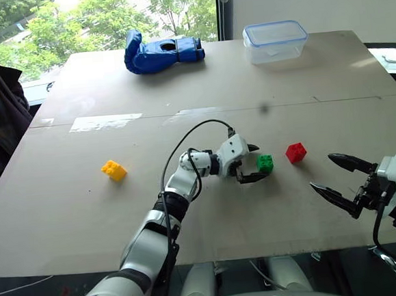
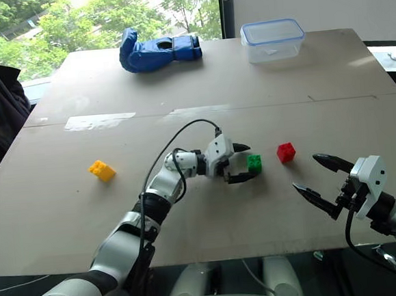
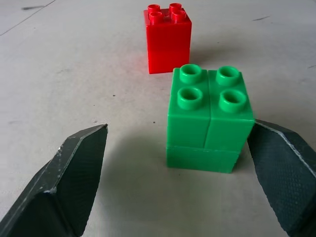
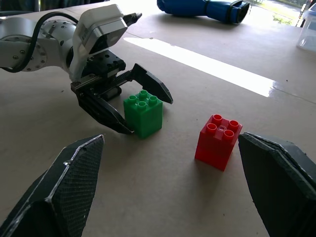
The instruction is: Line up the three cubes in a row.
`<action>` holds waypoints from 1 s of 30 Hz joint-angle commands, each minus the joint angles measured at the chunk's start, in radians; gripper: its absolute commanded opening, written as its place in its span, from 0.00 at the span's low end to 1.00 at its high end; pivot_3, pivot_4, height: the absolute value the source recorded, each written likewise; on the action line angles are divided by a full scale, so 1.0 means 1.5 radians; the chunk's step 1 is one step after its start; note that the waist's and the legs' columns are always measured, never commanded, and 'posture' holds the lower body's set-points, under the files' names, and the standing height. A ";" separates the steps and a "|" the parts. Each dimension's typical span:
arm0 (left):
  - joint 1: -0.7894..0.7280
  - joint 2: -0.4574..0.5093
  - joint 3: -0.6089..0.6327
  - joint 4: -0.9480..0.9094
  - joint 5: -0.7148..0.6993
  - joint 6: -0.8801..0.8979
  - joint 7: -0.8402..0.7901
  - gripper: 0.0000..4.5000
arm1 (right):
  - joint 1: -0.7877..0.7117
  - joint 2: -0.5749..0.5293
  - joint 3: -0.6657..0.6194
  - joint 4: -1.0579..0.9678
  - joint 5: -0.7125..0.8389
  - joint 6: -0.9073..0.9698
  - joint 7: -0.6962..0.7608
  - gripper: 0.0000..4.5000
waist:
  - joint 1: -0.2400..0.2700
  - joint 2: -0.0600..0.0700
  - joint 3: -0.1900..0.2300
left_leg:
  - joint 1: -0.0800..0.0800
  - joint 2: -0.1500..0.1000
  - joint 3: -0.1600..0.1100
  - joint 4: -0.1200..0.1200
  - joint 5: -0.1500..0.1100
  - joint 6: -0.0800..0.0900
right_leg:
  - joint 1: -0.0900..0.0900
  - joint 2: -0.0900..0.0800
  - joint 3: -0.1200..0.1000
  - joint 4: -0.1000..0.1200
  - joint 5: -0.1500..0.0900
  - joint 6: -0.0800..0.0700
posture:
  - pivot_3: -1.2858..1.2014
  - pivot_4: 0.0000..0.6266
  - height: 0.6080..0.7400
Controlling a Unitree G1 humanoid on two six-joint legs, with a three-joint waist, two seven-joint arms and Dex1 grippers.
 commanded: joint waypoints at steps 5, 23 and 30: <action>0.005 -0.002 0.018 0.028 0.011 -0.016 0.024 1.00 | 0.000 -0.001 -0.007 -0.022 0.002 -0.011 -0.002 1.00 | 0.001 0.000 0.000 | 0.000 0.000 0.000 0.000 0.000 0.000 | 0.000 0.000 0.000 0.000 0.000 0.000 | 0.52 0.24 1.00; 0.079 0.086 0.058 -0.241 -0.080 0.043 -0.075 1.00 | -0.010 -0.021 -0.014 -0.034 0.019 -0.003 0.017 1.00 | 0.000 0.000 0.000 | -0.001 0.001 -0.001 0.000 0.000 0.000 | 0.000 0.000 0.000 0.000 0.000 0.000 | 0.52 0.24 1.00; 0.210 0.145 0.186 -0.555 -0.188 0.195 0.050 1.00 | -0.072 -0.030 0.024 -0.072 0.051 0.034 0.010 1.00 | -0.002 0.000 0.000 | -0.001 0.003 -0.001 0.000 0.000 0.000 | 0.000 -0.001 0.000 0.000 0.000 0.000 | 0.52 0.24 1.00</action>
